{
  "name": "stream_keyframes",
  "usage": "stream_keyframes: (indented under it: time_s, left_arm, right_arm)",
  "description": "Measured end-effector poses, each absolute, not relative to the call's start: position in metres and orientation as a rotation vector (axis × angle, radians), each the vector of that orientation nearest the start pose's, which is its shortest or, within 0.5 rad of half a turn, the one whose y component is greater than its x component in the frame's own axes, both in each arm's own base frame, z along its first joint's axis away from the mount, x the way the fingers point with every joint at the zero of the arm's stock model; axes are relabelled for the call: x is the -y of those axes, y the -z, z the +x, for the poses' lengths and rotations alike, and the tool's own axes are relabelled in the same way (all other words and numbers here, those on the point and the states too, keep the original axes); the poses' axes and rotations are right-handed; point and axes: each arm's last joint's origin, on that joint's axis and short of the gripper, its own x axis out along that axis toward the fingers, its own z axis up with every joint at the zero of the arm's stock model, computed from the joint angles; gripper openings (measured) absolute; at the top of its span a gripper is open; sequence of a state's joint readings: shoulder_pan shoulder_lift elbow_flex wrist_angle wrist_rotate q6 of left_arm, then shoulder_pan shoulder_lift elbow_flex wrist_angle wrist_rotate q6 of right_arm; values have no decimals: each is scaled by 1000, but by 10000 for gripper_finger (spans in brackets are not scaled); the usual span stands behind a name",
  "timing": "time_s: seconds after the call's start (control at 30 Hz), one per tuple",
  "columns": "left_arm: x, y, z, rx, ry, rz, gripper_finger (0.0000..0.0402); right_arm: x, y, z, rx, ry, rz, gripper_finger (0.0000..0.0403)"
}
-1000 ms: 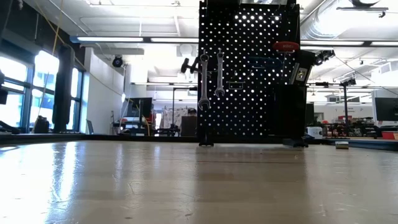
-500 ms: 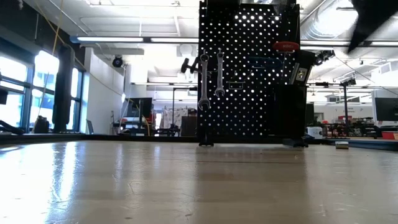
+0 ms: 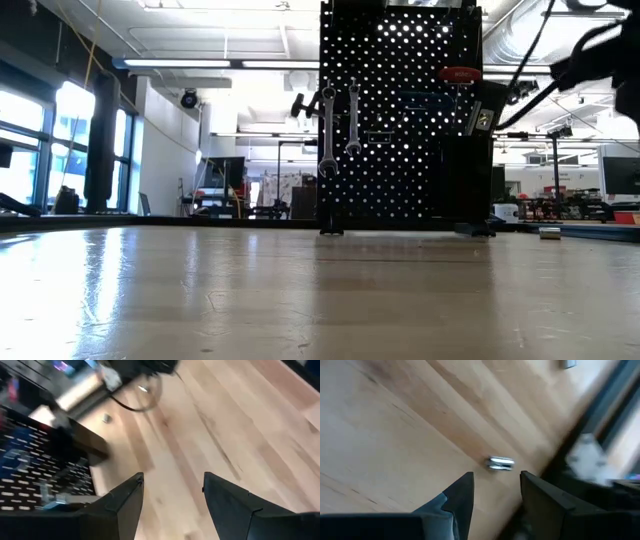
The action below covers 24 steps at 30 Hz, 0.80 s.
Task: Hang tools onto peg board
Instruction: Hang the silver socket onto the pegboard
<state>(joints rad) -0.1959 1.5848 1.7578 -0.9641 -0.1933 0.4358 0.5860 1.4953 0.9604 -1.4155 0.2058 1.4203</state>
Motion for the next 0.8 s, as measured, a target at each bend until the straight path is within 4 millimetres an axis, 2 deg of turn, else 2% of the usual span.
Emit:
stream_keyframes:
  time_s: [0.13,0.33,0.6,0.8]
  left_arm:
    - [64,-374,320,-818,211,552,197]
    - [68,-342,322,-883,253,521,197]
    - [70,-317,327,-866,296,485,197]
    - [71,-311,329,-840,296,479,197]
  right_arm:
    - [-97,-191,162,-1444,973,413,156]
    - [-84,-174,140,-1438,1035,539,156]
    - [-77,-180,141,-1397,1053,585,156]
    - [-73,-178,145,-1380,1098,613,156]
